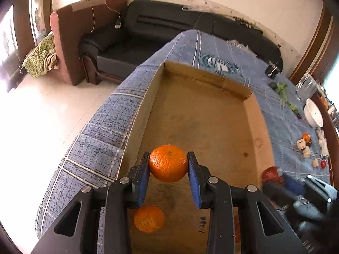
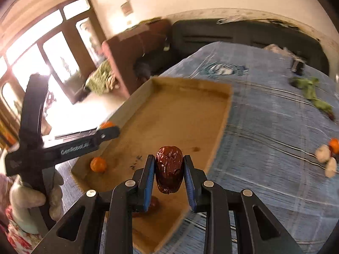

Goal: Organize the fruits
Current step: 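Carry both items over the tray and open both tools to release them, then grasp a pale bread piece with the left tool while the right tool grasps a round cake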

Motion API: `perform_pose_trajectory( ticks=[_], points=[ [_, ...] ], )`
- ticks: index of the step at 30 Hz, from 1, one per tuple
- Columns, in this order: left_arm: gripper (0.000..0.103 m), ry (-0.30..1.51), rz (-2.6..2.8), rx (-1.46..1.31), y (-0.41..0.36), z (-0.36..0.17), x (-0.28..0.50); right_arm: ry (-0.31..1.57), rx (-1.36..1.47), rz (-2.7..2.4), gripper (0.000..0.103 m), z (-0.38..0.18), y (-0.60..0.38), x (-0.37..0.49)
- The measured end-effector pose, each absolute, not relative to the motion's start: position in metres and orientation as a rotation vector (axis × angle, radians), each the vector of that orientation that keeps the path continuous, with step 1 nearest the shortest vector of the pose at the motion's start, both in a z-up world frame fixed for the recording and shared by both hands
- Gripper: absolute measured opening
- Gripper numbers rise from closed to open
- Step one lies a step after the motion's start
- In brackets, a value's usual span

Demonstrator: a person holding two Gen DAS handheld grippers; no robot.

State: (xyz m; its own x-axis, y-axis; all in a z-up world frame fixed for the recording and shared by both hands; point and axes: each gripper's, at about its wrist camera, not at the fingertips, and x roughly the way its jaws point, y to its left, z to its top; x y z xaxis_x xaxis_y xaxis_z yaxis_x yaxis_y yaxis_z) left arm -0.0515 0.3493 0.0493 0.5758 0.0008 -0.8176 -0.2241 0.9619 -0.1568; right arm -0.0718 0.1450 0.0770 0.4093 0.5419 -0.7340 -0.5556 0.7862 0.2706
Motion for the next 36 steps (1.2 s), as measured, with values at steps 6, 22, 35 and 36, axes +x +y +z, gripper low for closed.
perform_pose_trajectory(
  ticks=[6, 22, 35, 36],
  points=[
    [0.033, 1.021, 0.120, -0.246, 0.349, 0.031, -0.044, 0.982, -0.090, 0.712, 0.030, 0.049, 0.179, -0.068],
    [0.052, 0.878, 0.140, -0.293, 0.352, 0.069, -0.084, 0.852, 0.043, 0.638, 0.054, 0.084, 0.121, -0.076],
    [0.057, 0.765, 0.068, -0.409, 0.327, 0.095, -0.134, 1.002, 0.005, 0.609, 0.034, 0.047, 0.113, -0.113],
    [0.057, 0.762, 0.056, -0.407, 0.322, 0.096, -0.135, 1.004, -0.006, 0.611, 0.034, 0.046, 0.115, -0.116]
  ],
)
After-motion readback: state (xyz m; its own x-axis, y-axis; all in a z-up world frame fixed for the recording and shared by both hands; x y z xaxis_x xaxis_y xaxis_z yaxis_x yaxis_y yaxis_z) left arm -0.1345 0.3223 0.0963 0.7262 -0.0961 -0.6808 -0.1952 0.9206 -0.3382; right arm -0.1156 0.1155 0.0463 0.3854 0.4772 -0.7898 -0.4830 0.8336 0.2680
